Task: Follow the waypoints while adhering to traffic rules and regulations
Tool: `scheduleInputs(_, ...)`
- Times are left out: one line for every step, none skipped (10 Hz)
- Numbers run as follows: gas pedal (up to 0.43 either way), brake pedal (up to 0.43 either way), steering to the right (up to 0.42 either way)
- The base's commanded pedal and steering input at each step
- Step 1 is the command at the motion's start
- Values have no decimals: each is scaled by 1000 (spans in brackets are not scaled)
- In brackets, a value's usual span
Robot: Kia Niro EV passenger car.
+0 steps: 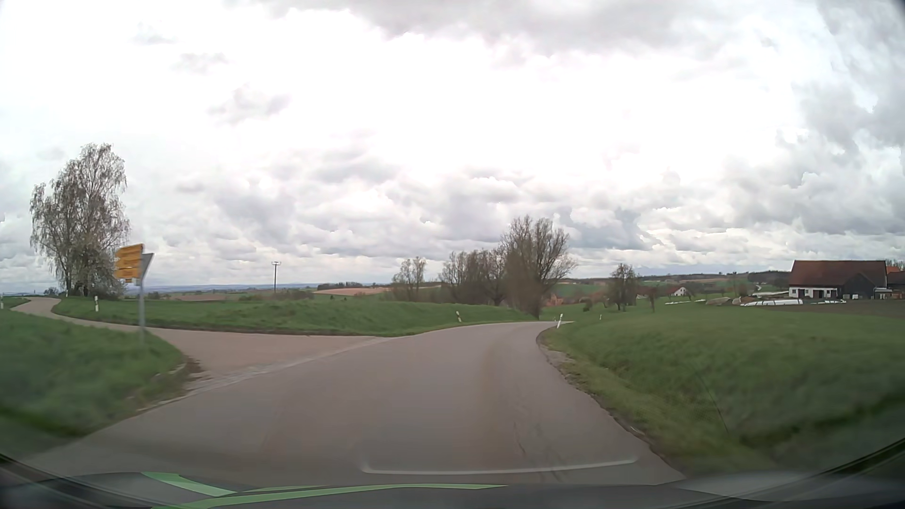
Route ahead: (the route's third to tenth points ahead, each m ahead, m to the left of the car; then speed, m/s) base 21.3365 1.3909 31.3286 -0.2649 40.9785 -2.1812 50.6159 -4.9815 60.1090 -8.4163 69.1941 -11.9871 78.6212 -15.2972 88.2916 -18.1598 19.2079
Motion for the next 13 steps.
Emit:
scheduleInputs(98, 0, 39)
scheduleInputs(110, 0, 37)
scheduleInputs(118, 0, 36)
scheduleInputs(118, 0, 36)
scheduleInputs(110, 0, 35)
scheduleInputs(28, 0, 36)
scheduleInputs(0, 0, 36)
scheduleInputs(0, 0, 35)
scheduleInputs(0, 0, 34)
scheduleInputs(0, 0, 34)
scheduleInputs(0, 0, 34)
scheduleInputs(0, 0, 35)
scheduleInputs(0, 0, 35)
